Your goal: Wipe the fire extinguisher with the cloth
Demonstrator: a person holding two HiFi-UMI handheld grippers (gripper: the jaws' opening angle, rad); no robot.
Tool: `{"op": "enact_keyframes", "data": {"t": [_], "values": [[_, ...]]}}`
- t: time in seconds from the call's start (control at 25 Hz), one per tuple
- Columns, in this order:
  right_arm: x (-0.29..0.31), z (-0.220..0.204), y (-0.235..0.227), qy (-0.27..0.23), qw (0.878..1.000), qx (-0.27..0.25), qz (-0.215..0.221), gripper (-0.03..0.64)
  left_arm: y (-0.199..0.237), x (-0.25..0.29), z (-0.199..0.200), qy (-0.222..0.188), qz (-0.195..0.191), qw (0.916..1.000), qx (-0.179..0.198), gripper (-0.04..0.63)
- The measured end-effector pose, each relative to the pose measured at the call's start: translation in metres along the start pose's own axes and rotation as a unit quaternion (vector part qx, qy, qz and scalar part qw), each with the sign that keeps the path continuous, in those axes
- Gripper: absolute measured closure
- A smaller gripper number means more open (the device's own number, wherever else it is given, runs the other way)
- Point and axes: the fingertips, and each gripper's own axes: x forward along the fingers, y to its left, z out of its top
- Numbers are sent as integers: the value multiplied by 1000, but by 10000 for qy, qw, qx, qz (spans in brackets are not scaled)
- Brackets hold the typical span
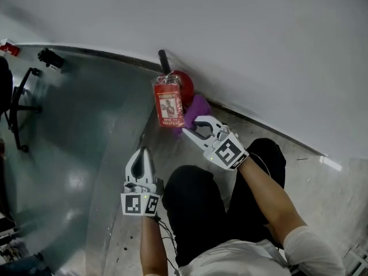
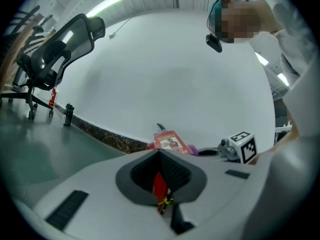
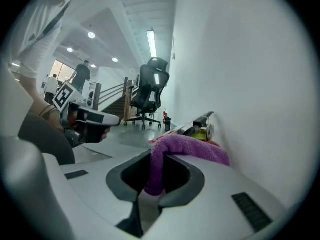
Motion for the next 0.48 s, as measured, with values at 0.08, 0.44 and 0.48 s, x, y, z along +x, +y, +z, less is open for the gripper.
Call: {"op": "enact_keyframes", "data": {"t": [0.08,0.44,0.48], "values": [[-2,13,-5,-122,9999,-118,18,561,-5,3,5,-16,-34,9999,94,591],[-20,57,-31,-695,9961,-297,-457,561,-34,27,26,-174,-469,9982,341,591],[-22,56,-37,-637,9955,-427,-550,561,-35,31,25,-156,-518,9979,349,591]]}}
